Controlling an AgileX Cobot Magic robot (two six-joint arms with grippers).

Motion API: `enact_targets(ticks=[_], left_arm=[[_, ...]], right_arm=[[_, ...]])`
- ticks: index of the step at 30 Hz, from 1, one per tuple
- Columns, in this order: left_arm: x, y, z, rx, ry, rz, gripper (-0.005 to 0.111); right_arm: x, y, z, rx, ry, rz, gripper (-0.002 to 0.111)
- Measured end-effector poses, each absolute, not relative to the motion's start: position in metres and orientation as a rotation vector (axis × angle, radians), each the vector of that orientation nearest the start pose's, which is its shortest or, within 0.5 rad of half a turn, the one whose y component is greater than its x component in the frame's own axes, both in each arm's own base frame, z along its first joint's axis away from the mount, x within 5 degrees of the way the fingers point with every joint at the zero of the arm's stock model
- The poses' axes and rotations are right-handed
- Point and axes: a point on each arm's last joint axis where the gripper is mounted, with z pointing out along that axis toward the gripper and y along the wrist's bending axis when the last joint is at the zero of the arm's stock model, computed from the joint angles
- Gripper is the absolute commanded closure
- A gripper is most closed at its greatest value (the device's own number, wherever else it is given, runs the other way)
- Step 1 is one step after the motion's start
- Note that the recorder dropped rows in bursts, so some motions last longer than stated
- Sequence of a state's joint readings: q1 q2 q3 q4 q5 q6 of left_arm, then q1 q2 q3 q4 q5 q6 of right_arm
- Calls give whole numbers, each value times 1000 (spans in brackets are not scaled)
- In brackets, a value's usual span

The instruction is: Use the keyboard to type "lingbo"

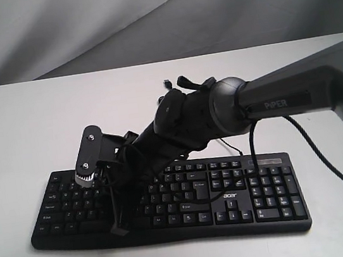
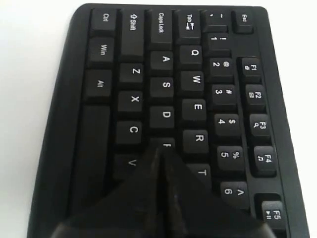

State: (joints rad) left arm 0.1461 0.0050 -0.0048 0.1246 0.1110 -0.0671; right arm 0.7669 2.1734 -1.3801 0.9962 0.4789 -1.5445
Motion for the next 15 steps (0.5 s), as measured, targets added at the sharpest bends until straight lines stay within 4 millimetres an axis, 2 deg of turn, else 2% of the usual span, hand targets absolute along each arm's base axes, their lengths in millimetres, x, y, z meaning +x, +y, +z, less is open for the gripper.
enact_targets(ticks=[15], left_arm=[[56,9,205,-82,1594,169,106]], right_arm=[[297,333,117,-1714,1860,549,108]])
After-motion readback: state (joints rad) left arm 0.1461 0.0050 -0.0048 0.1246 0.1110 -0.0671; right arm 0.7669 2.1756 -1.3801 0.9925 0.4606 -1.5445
